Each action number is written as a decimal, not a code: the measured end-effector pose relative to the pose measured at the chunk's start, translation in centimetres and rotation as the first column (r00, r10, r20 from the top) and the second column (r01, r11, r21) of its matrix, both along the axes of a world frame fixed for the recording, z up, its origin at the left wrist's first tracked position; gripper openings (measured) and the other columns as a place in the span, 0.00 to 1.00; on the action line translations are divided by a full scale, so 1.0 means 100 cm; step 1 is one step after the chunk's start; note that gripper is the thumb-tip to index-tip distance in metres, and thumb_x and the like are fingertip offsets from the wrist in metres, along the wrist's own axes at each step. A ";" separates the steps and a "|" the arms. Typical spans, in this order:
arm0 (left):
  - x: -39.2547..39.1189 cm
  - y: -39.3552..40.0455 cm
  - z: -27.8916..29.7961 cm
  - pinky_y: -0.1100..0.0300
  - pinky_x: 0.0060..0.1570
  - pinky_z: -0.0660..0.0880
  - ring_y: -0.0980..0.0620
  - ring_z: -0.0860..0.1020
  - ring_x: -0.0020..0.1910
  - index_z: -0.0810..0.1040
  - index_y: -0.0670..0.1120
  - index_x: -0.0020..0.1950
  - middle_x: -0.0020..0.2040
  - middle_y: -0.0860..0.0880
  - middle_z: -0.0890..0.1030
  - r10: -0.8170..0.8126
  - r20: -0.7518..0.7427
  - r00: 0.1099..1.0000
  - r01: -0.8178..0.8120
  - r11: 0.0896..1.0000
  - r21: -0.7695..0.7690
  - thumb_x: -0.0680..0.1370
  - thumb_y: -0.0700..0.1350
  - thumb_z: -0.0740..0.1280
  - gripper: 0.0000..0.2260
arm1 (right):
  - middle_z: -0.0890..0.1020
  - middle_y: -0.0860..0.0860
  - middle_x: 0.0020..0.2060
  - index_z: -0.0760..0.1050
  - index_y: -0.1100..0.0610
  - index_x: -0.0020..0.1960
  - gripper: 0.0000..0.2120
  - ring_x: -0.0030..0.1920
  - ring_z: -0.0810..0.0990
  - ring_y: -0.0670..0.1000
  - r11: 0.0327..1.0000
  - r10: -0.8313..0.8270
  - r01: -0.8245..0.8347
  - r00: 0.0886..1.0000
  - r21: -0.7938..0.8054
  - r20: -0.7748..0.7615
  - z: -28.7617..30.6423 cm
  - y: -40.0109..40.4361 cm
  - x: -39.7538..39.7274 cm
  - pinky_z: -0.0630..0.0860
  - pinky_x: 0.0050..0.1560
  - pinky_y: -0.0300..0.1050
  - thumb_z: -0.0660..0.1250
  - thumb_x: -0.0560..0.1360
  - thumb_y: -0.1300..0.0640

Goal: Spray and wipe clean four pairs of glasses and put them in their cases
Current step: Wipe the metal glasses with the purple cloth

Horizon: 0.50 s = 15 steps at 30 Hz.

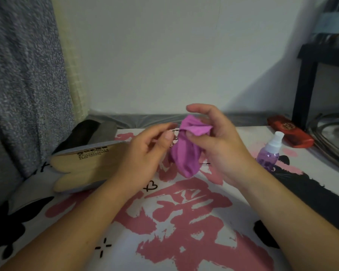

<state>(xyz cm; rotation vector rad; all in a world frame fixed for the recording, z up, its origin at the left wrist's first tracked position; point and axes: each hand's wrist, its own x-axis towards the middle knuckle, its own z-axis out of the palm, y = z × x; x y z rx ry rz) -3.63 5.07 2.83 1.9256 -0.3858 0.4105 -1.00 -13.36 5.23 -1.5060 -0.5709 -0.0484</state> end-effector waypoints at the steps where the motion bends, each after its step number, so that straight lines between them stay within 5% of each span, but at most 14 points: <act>1: -0.002 0.000 0.002 0.58 0.61 0.77 0.56 0.80 0.61 0.78 0.53 0.68 0.60 0.55 0.83 -0.086 -0.035 0.996 0.083 0.994 -0.075 0.82 0.58 0.59 0.18 | 0.84 0.53 0.50 0.73 0.49 0.67 0.24 0.49 0.84 0.51 0.999 0.033 -0.033 0.999 -0.021 -0.005 0.000 0.004 -0.003 0.80 0.52 0.50 0.70 0.76 0.68; 4: -0.015 -0.004 0.014 0.48 0.64 0.77 0.48 0.82 0.60 0.80 0.47 0.65 0.58 0.48 0.85 -0.166 -0.100 0.981 0.140 0.964 -0.228 0.82 0.50 0.64 0.14 | 0.83 0.60 0.51 0.72 0.45 0.69 0.26 0.48 0.84 0.55 0.999 0.037 -0.037 0.999 0.004 -0.028 0.004 0.009 -0.014 0.80 0.51 0.51 0.70 0.76 0.67; 8: -0.033 0.003 0.033 0.47 0.60 0.78 0.45 0.83 0.53 0.84 0.49 0.56 0.53 0.44 0.85 -0.239 -0.215 0.947 0.149 0.919 -0.366 0.74 0.43 0.71 0.11 | 0.83 0.56 0.45 0.75 0.47 0.51 0.13 0.43 0.81 0.57 0.997 0.028 -0.026 0.999 0.077 -0.027 0.014 0.006 -0.030 0.75 0.45 0.55 0.71 0.76 0.64; 11: -0.056 0.011 0.039 0.40 0.62 0.75 0.42 0.80 0.52 0.83 0.46 0.59 0.54 0.38 0.82 -0.359 -0.311 0.880 0.234 0.898 -0.373 0.74 0.43 0.73 0.14 | 0.83 0.49 0.43 0.76 0.50 0.44 0.08 0.44 0.79 0.56 0.998 0.054 -0.055 0.998 0.039 0.019 0.018 0.001 -0.048 0.72 0.45 0.59 0.71 0.74 0.62; 15: -0.079 0.016 0.033 0.40 0.66 0.72 0.41 0.80 0.54 0.81 0.41 0.59 0.54 0.37 0.82 -0.414 -0.355 0.838 0.278 0.884 -0.376 0.73 0.42 0.75 0.15 | 0.85 0.52 0.49 0.83 0.50 0.47 0.12 0.49 0.82 0.54 0.994 0.089 -0.088 0.996 0.071 -0.006 0.021 -0.008 -0.067 0.74 0.49 0.60 0.70 0.70 0.65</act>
